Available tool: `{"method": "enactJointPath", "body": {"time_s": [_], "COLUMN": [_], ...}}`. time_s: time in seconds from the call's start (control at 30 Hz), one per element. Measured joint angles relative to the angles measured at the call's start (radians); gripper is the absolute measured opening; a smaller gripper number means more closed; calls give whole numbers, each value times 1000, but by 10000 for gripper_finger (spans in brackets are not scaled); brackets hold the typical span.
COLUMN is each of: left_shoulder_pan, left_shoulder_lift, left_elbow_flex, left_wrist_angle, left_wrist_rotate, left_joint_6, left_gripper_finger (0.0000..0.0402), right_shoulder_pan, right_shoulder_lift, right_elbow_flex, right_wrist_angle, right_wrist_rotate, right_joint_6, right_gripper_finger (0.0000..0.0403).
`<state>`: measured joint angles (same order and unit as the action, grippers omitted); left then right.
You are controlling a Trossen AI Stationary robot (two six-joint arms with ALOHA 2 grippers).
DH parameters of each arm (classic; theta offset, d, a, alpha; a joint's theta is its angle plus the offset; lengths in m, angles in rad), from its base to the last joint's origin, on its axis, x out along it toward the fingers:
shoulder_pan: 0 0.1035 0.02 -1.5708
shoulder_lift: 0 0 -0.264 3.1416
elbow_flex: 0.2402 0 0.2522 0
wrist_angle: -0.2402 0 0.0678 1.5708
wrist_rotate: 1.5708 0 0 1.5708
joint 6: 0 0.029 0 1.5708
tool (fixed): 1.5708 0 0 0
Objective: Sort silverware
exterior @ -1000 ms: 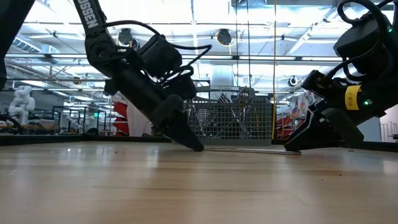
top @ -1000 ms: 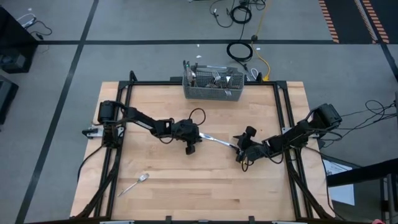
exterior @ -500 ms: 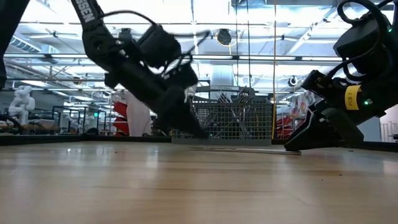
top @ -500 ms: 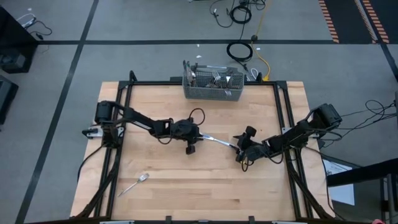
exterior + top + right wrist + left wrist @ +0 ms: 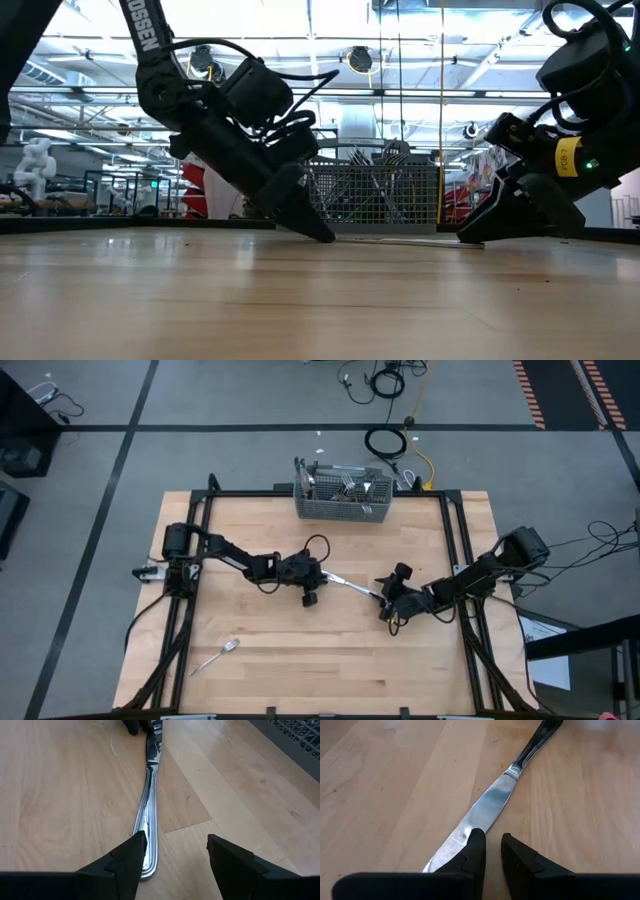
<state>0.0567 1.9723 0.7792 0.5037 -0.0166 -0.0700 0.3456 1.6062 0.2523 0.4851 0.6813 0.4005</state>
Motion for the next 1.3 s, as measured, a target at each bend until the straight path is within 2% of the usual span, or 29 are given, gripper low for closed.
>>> {"method": "enactJointPath", "body": {"time_s": [0.2, 0.33, 0.53, 0.67, 0.9, 1.1, 1.2, 1.3], "left_shoulder_pan": [-9, -10, -11, -11, -12, -14, -14, -14], "left_shoulder_lift": [12, 13, 14, 14, 14, 15, 15, 16], "left_elbow_flex": [2, 2, 2, 2, 0, -1, -2, -2], "left_wrist_angle": [-16, -27, -27, -27, -26, -20, -15, -11], "left_wrist_rotate": [0, 1, 2, -7, -13, -18, -19, -19], "left_joint_6": [-24, -57, -106, -128, -158, -179, -187, -188], "left_gripper_finger": [69, 69, 69, 69, 69, 69, 69, 69], "right_shoulder_pan": [-2, -2, 0, 20, 53, 55, 54, 59], "right_shoulder_lift": [-28, -110, -186, -138, -21, 120, 173, 192], "right_elbow_flex": [-6, -3, -2, -3, -1, 8, 13, 13], "right_wrist_angle": [119, 181, 119, 37, 107, 148, 177, 185], "right_wrist_rotate": [-33, -31, -103, -119, -112, -43, -16, 4], "right_joint_6": [-13, 82, 216, 303, 315, 358, 374, 339], "right_gripper_finger": [208, 208, 208, 208, 208, 205, 187, 150]}}
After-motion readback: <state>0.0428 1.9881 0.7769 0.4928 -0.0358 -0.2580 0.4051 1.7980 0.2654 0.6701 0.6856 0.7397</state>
